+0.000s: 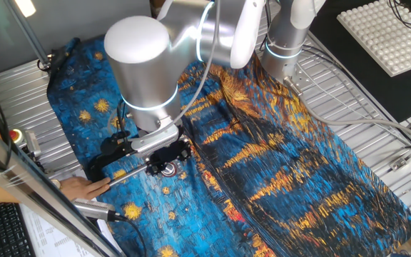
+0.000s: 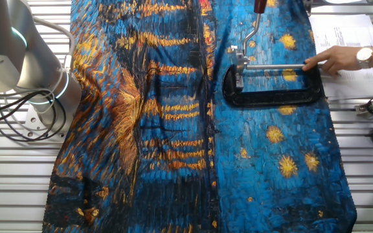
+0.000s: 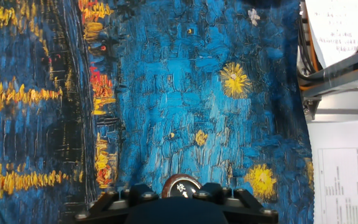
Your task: Push down the lever
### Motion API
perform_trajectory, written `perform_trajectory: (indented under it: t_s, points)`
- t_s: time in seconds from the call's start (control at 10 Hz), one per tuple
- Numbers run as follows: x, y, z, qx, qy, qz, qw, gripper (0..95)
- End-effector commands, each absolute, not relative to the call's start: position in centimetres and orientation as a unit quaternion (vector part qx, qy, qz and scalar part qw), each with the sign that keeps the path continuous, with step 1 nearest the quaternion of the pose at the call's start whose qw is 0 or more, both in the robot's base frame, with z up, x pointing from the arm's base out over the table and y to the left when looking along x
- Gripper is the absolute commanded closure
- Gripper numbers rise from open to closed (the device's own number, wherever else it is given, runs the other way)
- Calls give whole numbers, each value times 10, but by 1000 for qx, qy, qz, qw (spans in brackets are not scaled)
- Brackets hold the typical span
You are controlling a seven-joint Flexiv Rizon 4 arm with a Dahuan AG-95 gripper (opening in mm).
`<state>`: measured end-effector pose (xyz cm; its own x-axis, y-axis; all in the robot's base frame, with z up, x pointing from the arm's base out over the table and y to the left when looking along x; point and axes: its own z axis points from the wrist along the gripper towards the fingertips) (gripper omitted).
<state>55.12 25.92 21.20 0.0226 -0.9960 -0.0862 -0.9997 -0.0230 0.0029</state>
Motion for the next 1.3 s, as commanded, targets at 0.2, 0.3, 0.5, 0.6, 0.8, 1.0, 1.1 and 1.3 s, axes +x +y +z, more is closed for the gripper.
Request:
perform_trajectory:
  t_s: [0.2, 0.3, 0.5, 0.6, 0.8, 1.0, 1.1, 1.3]
  points:
    - [552, 260, 210, -708, 706, 6, 13, 570]
    - [553, 261, 210, -707, 707, 5, 15, 570]
    - [553, 258, 210, -709, 706, 3, 6, 570]
    - [552, 256, 210, -710, 704, 6, 7, 570]
    - [552, 256, 209, -709, 704, 19, 27, 570]
    - [553, 254, 209, -710, 703, 19, 29, 950]
    - [553, 253, 210, -712, 702, 20, 24, 950]
    - [550, 247, 214, -720, 693, 31, 38, 950]
